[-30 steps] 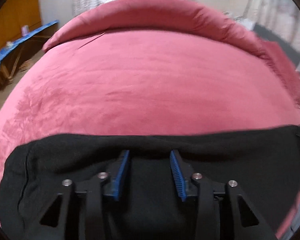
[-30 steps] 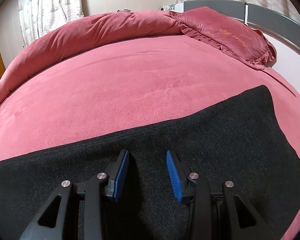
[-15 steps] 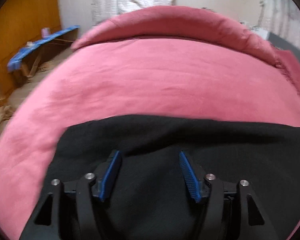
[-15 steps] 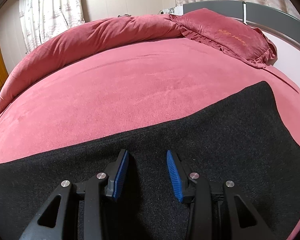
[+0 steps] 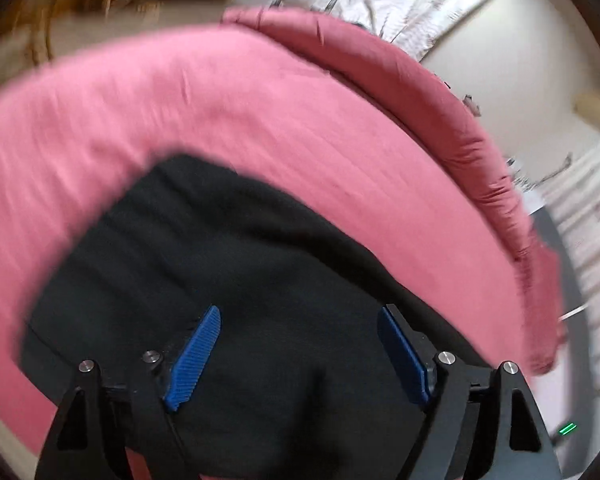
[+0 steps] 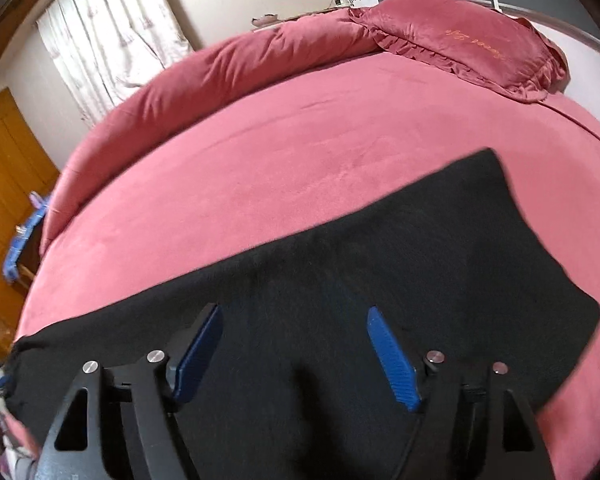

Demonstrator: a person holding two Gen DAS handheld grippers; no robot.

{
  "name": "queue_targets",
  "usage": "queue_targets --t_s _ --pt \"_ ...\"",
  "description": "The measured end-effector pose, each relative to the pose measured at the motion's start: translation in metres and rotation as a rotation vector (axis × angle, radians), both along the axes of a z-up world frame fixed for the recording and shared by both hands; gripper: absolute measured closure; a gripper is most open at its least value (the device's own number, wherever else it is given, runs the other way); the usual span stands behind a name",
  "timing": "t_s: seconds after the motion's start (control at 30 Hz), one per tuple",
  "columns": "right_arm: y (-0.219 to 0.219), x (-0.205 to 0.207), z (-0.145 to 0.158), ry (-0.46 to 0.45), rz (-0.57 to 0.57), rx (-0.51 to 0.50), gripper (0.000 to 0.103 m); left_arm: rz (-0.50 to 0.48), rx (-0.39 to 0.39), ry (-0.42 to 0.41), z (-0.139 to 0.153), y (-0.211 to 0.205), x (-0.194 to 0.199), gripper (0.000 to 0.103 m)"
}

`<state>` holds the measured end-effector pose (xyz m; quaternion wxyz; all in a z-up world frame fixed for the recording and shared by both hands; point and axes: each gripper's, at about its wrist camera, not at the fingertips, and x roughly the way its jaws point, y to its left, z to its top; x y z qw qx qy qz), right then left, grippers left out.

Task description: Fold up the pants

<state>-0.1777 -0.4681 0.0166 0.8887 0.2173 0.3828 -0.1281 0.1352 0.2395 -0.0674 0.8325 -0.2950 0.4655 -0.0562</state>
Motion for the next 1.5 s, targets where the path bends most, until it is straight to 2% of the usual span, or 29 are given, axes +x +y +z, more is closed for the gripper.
queue_targets --t_s 0.07,0.17,0.23,0.27,0.33,0.47,0.6,0.73,0.93,1.03,1.07,1.1,1.13,1.2,1.3,1.4,1.5 --pt "-0.009 -0.024 0.005 -0.004 0.003 0.037 0.026 -0.048 0.022 -0.015 0.001 -0.026 -0.007 0.021" --pt "-0.024 -0.059 0.007 -0.001 -0.034 0.082 0.025 -0.220 0.180 -0.121 0.011 -0.093 -0.024 0.021" --pt "-0.038 -0.080 0.004 -0.010 -0.078 0.135 0.025 -0.323 0.254 -0.154 0.011 -0.131 -0.032 0.021" --pt "-0.047 -0.092 0.001 -0.022 -0.110 0.173 0.024 -0.364 0.270 -0.159 0.009 -0.147 -0.035 0.021" --pt "-0.067 -0.116 -0.009 -0.056 -0.196 0.275 0.021 -0.423 0.250 -0.141 0.001 -0.176 -0.040 0.021" --pt "-0.096 -0.146 -0.039 -0.079 -0.350 0.456 0.020 -0.441 0.256 -0.078 -0.024 -0.208 -0.041 0.021" --pt "-0.109 -0.151 -0.061 -0.130 -0.400 0.554 0.020 -0.479 0.381 -0.119 -0.032 -0.227 -0.056 0.018" --pt "-0.124 -0.150 -0.074 -0.256 -0.466 0.626 0.020 -0.532 0.467 -0.143 -0.038 -0.239 -0.068 0.014" --pt "-0.133 -0.113 -0.076 -0.294 -0.434 0.619 0.018 -0.508 0.448 -0.168 -0.039 -0.232 -0.079 0.013" --pt "-0.136 -0.108 -0.079 -0.324 -0.464 0.685 0.021 -0.499 0.430 -0.166 -0.036 -0.224 -0.085 0.013" --pt "-0.137 -0.107 -0.079 -0.317 -0.471 0.691 0.037 -0.497 0.423 -0.163 -0.036 -0.221 -0.085 0.013" --pt "-0.138 -0.107 -0.079 -0.308 -0.482 0.689 0.085 -0.495 0.413 -0.161 -0.034 -0.219 -0.086 0.013" --pt "-0.142 -0.111 -0.078 -0.294 -0.492 0.690 0.088 -0.491 0.394 -0.160 -0.033 -0.216 -0.085 0.013" --pt "-0.144 -0.114 -0.075 -0.303 -0.494 0.725 0.089 -0.480 0.354 -0.154 -0.029 -0.208 -0.088 0.013" --pt "-0.136 -0.111 -0.057 -0.327 -0.483 0.708 0.089 -0.448 0.260 -0.151 -0.019 -0.188 -0.087 0.013" --pt "-0.124 -0.099 -0.026 -0.353 -0.433 0.668 0.089 -0.414 0.189 -0.155 -0.010 -0.168 -0.088 0.013" --pt "-0.099 -0.076 0.015 -0.359 -0.338 0.569 0.089 -0.395 0.165 -0.178 -0.003 -0.148 -0.091 0.013"
